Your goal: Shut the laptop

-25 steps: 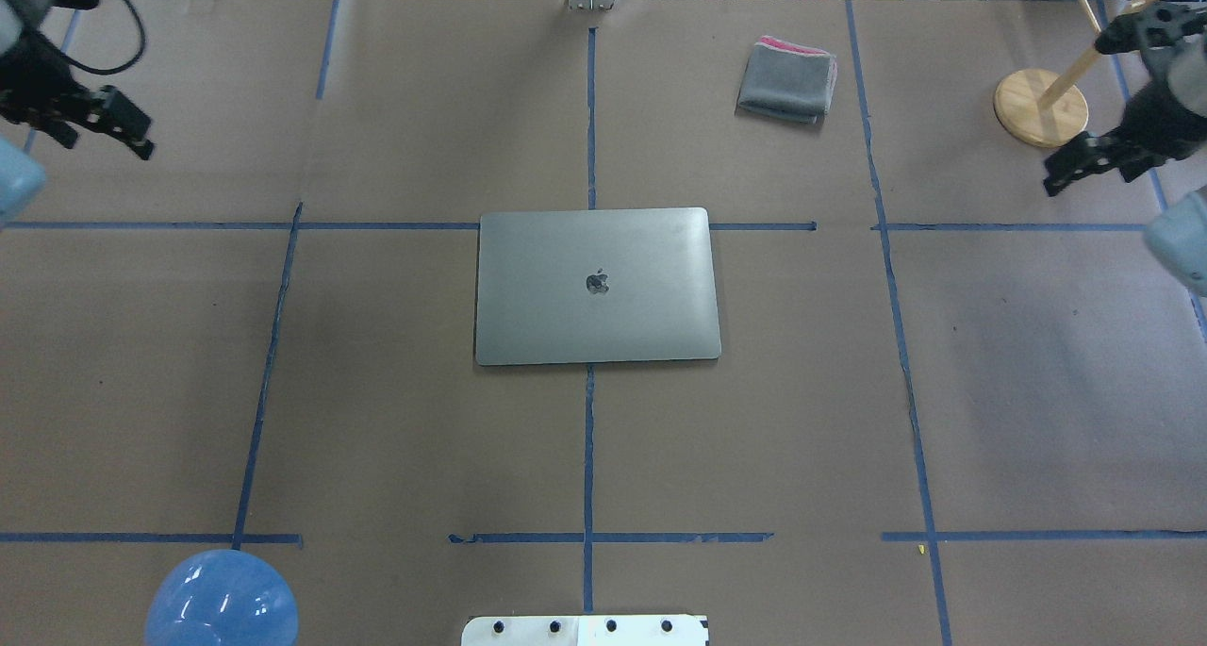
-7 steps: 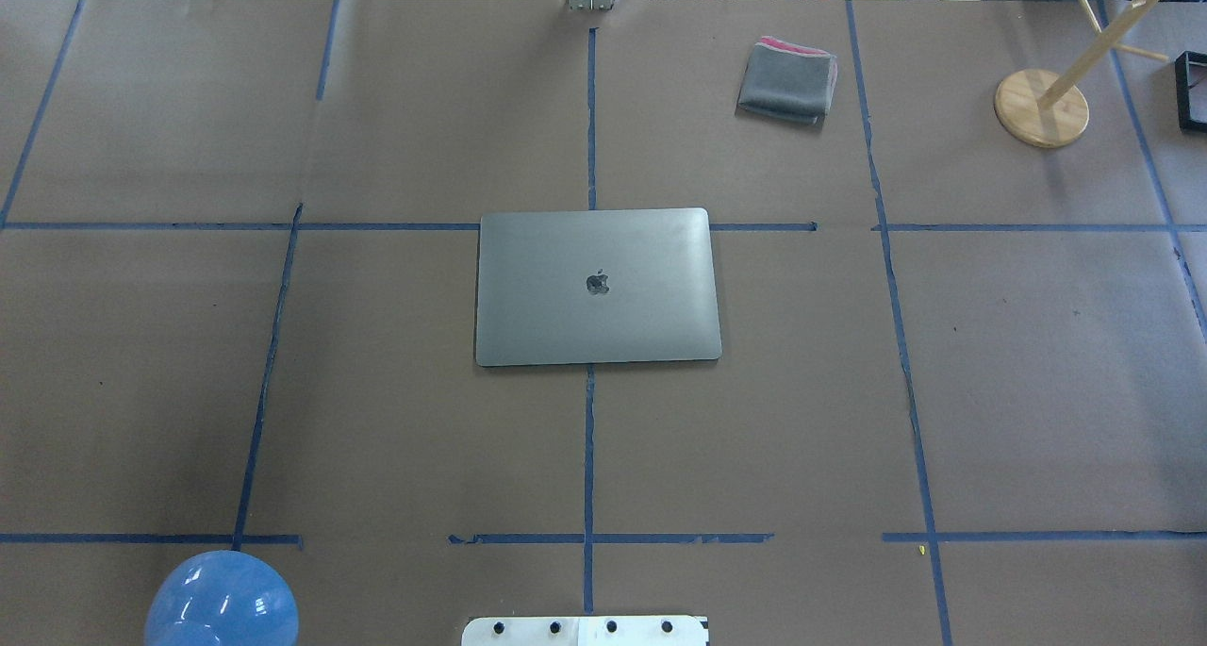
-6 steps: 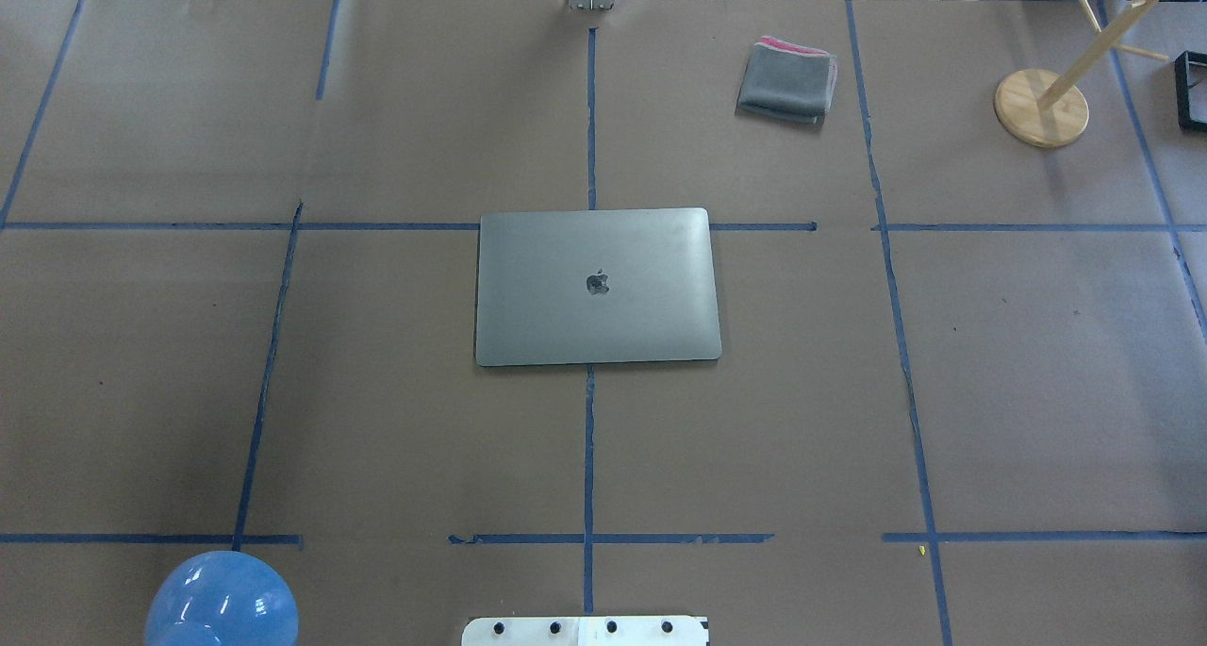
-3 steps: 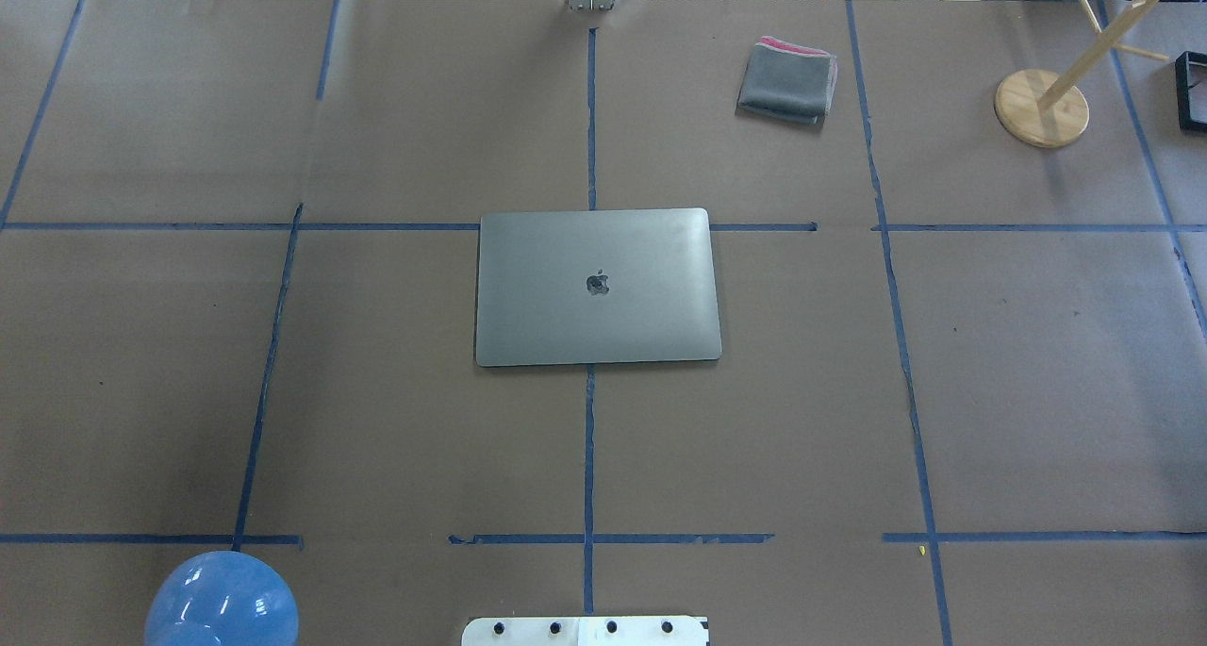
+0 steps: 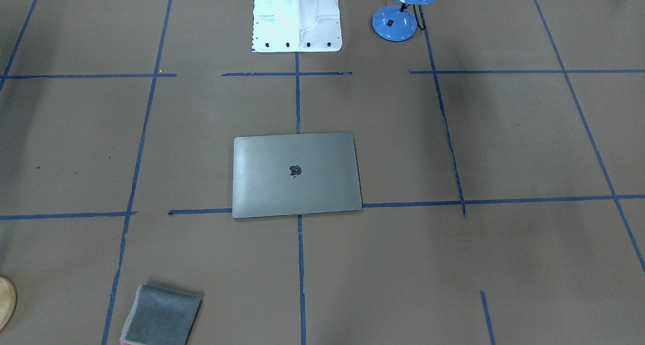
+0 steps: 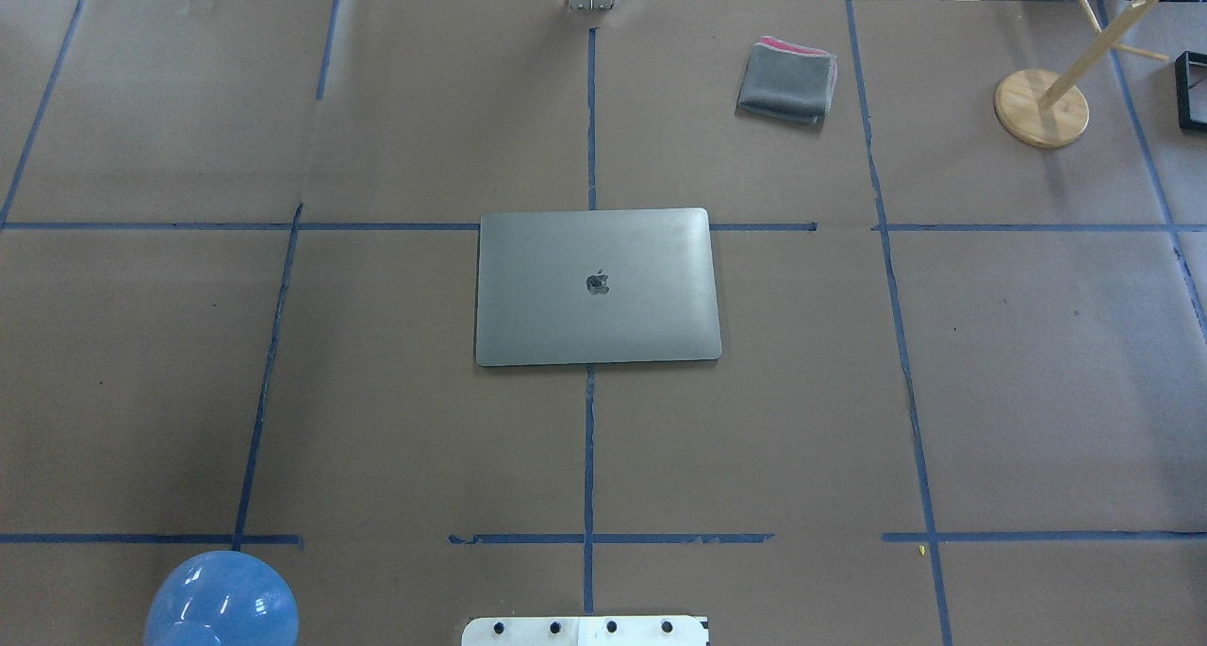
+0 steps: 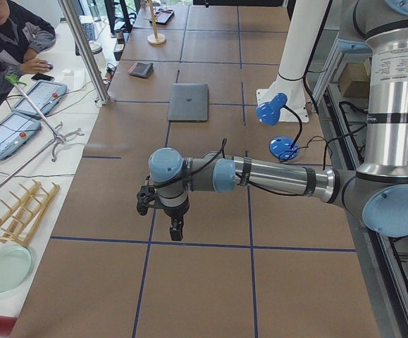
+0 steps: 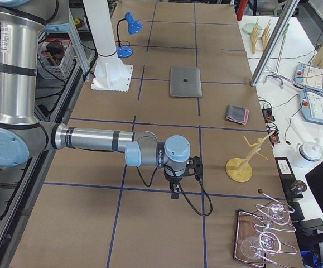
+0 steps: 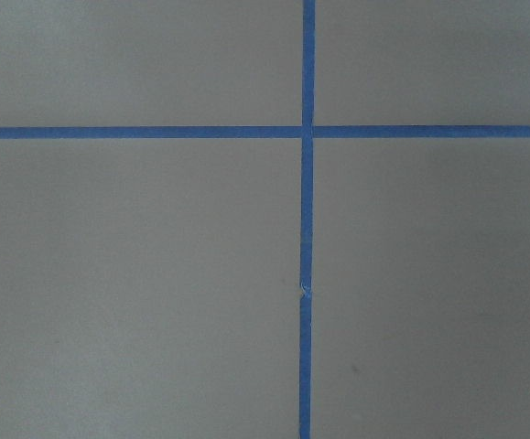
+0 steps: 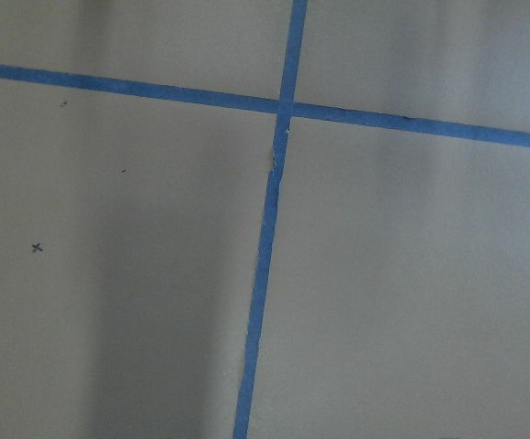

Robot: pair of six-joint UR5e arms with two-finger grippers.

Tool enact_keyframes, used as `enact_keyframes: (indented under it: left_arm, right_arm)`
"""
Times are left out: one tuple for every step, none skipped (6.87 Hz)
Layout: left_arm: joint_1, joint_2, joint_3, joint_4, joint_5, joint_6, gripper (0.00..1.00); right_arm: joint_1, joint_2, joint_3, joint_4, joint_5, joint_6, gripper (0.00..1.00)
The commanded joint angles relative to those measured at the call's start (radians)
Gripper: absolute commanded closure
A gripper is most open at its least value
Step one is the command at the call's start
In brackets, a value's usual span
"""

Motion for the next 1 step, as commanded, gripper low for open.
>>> enact_keyframes:
  left_arm:
    - [0.000, 0.000, 0.000, 0.000, -0.001, 0.000, 0.00]
  right_arm:
    - [0.000, 0.000, 0.001, 0.001, 0.000, 0.000, 0.00]
